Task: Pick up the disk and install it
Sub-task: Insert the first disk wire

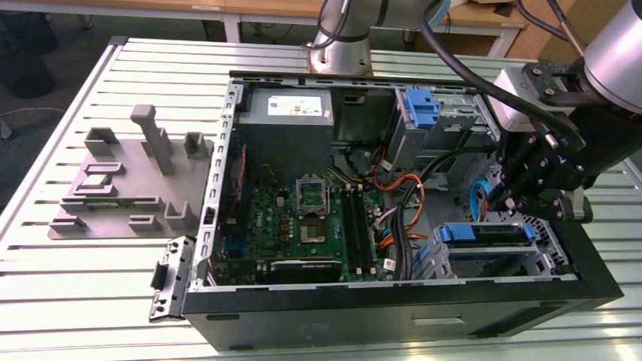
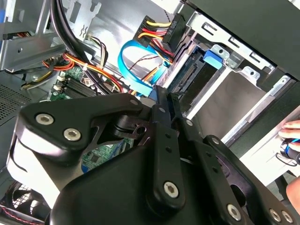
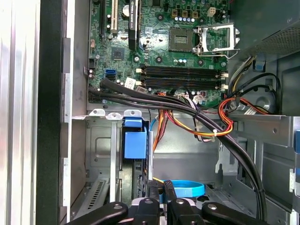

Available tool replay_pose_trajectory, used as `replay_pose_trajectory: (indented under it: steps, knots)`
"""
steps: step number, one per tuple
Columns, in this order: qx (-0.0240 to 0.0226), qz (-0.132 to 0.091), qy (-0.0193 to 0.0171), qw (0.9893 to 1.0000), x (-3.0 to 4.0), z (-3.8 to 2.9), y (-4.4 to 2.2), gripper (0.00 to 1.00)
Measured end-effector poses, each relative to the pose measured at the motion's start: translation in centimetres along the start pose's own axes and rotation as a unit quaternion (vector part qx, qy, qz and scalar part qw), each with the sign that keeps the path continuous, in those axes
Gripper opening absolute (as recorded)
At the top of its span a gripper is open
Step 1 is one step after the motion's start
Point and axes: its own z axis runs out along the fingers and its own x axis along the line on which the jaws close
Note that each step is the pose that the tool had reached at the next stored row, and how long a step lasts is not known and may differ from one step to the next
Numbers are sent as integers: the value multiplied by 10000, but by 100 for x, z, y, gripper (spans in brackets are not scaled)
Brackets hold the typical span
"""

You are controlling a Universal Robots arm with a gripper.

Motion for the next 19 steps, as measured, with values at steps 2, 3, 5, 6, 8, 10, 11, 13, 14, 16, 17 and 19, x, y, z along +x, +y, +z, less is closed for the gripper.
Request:
replay_pose_trajectory:
  steps: [2,3,5,6,8,10,11,13,14,16,17,19]
  knots:
    - [0,0,0,10000,14,2,0,16]
    - [0,0,0,10000,23,3,0,16]
    - [0,0,0,10000,39,6,1,16]
    - [0,0,0,10000,48,7,1,16]
    - [0,0,0,10000,67,11,1,16]
    - [7,-1,0,10000,81,20,0,16]
    - [15,-2,-1,10000,86,26,0,16]
    - [19,-2,-1,10000,89,27,1,16]
    - [20,-2,-1,10000,95,34,1,16]
    - [20,-2,0,10000,103,40,1,16]
    - [20,-2,-1,10000,105,40,1,16]
    - [20,-1,-1,10000,111,40,1,16]
